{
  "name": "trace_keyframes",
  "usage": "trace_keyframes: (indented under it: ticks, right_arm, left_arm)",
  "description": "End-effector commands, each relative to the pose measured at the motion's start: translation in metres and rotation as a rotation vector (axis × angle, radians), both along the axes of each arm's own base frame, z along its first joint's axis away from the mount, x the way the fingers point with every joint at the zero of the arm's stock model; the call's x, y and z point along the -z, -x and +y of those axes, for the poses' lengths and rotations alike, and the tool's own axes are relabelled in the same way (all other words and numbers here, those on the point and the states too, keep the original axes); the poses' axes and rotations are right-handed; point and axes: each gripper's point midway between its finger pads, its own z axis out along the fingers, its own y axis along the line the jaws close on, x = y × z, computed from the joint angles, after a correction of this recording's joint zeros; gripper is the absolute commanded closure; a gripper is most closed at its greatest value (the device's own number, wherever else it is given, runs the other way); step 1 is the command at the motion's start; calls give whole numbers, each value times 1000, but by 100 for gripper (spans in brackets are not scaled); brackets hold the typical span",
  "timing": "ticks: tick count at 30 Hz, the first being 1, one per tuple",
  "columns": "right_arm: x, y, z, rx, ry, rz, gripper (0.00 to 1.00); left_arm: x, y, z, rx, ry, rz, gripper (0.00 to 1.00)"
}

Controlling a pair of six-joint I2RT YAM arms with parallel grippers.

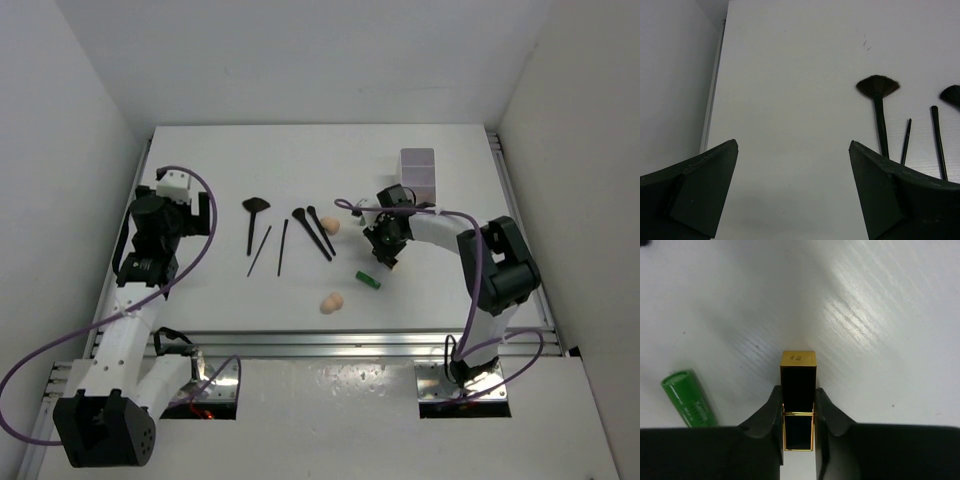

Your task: Organize the makeup

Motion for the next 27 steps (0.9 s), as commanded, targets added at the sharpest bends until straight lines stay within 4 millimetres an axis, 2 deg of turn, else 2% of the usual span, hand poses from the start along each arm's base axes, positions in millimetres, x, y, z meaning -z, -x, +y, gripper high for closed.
trace_keyframes:
  ticks: [1, 2, 3, 5, 7, 8, 9, 10, 11, 12, 14, 17, 19, 20, 22, 24, 27]
  right_arm:
    - [-17, -10, -1, -10, 16, -58, 100]
    - [-27, -13, 0, -13, 3, -92, 100]
    - [-28, -7, 0, -20, -8, -86, 100]
    - [-59, -17, 8, 25, -80, -180, 100]
    - [-80, -22, 4, 99, -150, -242, 100]
    - [-98, -43, 9, 140, -229, -359, 100]
    - [-127, -55, -4, 328, -357, -413, 100]
    - [-131, -63, -8, 386, -429, -490, 100]
    - [-161, -84, -10, 478, -563, -602, 100]
    - [-186, -104, -31, 604, -666, -711, 100]
    - [-181, -117, -44, 730, -734, -736, 100]
    - [-197, -149, -76, 881, -754, -868, 100]
    - [-188, -157, -97, 983, -711, -927, 100]
    - [-194, -160, -101, 987, -717, -971, 100]
    - [-189, -165, -111, 1015, -690, -1019, 100]
    - [-190, -168, -113, 1009, -682, -1044, 100]
    - [-175, -171, -119, 1033, -650, -1057, 100]
  left_arm:
    - [-11, 2, 9, -33, -6, -50, 0]
    - [-9, 4, 9, -30, -15, -48, 0]
    - [-9, 4, 9, -30, -15, -48, 0]
    - [-6, 4, 9, -30, -15, -46, 0]
    - [-8, 3, 10, -30, -16, -55, 0]
    - [-8, 3, 9, -33, -5, -56, 0]
    - [-8, 3, 9, -33, -5, -56, 0]
    - [-8, 3, 9, -33, -5, -56, 0]
    - [-8, 3, 9, -33, -5, -56, 0]
    - [-5, 2, 9, -33, -5, -46, 0]
    - [-3, 0, 11, -42, -7, -44, 0]
    - [2, -2, 10, -48, 14, -37, 0]
    - [5, -3, 10, -48, 14, -28, 0]
    - [5, -3, 12, -57, 12, -28, 0]
    - [7, -5, 14, -67, 9, -16, 0]
    - [12, -7, 15, -61, -11, 2, 0]
    - [13, -14, 19, -83, -18, 4, 0]
